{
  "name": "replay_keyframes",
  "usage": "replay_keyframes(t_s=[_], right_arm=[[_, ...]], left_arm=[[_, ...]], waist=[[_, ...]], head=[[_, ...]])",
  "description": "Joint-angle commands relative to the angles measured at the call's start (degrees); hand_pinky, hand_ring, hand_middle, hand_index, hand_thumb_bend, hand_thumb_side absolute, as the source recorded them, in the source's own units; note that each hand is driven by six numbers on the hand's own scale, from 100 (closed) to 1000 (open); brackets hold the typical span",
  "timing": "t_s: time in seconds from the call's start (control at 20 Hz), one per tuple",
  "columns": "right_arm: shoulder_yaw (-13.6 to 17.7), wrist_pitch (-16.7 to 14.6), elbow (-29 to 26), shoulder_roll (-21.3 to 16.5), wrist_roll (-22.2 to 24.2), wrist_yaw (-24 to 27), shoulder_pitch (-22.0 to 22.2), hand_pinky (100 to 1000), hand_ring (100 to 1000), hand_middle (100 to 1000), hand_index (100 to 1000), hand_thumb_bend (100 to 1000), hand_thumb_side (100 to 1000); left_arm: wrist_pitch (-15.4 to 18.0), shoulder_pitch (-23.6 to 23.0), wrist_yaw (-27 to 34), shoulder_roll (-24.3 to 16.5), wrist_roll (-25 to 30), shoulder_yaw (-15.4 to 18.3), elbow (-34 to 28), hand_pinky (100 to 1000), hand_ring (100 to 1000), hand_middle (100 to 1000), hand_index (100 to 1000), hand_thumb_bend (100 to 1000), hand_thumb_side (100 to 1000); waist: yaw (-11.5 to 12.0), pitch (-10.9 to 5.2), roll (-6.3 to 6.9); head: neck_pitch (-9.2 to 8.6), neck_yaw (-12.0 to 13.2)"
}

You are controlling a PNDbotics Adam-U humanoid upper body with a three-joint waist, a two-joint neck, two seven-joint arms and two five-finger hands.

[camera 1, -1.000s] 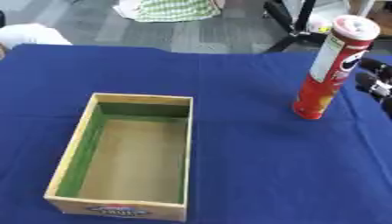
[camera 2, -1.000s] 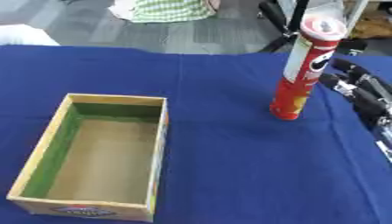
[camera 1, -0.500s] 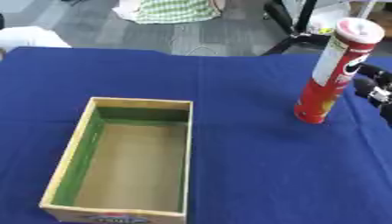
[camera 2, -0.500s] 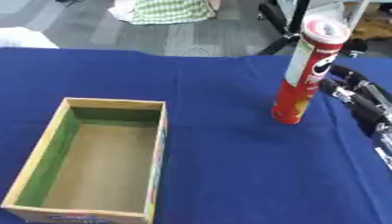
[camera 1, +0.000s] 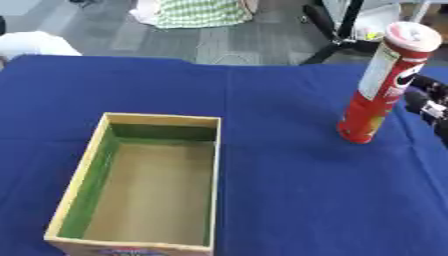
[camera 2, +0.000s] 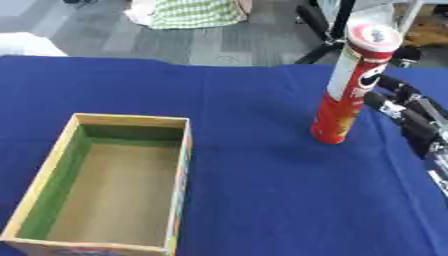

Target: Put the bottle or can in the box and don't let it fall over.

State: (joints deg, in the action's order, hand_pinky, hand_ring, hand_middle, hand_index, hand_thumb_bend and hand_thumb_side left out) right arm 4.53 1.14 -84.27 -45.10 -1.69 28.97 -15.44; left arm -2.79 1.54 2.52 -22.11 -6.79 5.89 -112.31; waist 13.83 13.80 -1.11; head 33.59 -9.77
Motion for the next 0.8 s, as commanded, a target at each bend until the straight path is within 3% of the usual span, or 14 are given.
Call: replay_keyframes(t_s=[0.05, 0.8], right_arm=[[0.7, -0.2, -0.6, -2.1, 0.0, -0.1, -0.8, 969, 1000, 1000, 976, 1000, 527], [0.8, -0.3, -0.1, -2.6, 0.6, -0.1, -2.1, 971, 1000, 1000, 980, 1000, 547]], left_arm=[[0.1, 0.6, -0.2, -0.7, 0.3, 0.3, -1.0, 967, 817, 832, 830, 100, 670], [0.0, 1.1, -0.4, -0.3, 0.4, 0.1, -1.1, 968, 817, 833, 830, 100, 672]], waist=[[0.1, -0.37, 0.1], [0.4, 0.75, -0.07]], head=[[-0.87, -0.2], [-2.07, -0.4]])
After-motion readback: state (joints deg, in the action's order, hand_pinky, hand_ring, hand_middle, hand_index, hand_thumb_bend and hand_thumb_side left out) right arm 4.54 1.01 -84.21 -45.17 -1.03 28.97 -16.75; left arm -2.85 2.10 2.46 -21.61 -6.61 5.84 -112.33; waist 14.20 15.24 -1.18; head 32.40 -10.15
